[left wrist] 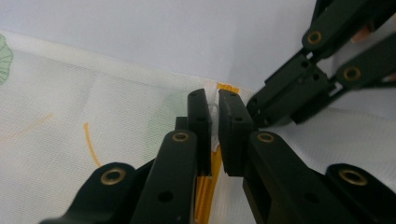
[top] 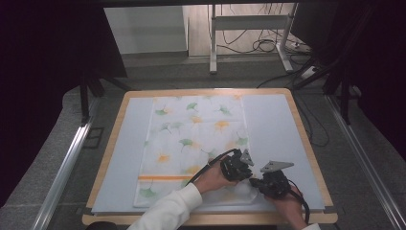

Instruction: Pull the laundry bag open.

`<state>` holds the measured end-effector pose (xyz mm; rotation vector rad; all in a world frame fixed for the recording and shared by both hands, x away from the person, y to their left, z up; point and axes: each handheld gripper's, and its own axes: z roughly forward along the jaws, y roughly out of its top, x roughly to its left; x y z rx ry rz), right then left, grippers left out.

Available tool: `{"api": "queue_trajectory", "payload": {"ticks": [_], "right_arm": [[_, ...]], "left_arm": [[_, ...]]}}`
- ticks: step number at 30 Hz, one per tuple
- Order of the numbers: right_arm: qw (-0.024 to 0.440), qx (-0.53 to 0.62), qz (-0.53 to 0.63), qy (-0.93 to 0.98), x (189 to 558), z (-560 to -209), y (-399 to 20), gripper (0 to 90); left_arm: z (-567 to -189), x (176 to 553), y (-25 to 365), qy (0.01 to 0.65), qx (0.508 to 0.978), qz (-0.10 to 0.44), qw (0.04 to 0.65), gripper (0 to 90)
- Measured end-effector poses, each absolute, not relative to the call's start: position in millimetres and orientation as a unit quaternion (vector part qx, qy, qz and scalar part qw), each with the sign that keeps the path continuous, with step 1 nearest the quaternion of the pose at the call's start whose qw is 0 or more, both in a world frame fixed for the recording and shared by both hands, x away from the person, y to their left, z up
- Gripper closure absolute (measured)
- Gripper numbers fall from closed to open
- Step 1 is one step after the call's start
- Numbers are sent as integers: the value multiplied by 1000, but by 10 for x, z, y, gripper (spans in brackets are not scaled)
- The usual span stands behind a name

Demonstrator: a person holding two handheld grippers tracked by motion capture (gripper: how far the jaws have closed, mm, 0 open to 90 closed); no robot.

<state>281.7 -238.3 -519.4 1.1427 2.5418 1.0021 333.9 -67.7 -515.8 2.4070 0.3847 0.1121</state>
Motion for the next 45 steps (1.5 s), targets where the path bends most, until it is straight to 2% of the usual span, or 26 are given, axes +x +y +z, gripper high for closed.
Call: {"api": "queue_trajectory", "payload": {"ticks": [13, 45], "right_arm": [[71, 400, 348, 845, 2853, -5212, -2438, 895], [65, 398, 350, 845, 2863, -5214, -2447, 895]], "left_arm": [[-5167, 3328, -605, 149, 926, 50, 342, 849], [-5153, 3259, -352, 161, 926, 56, 336, 849]]}}
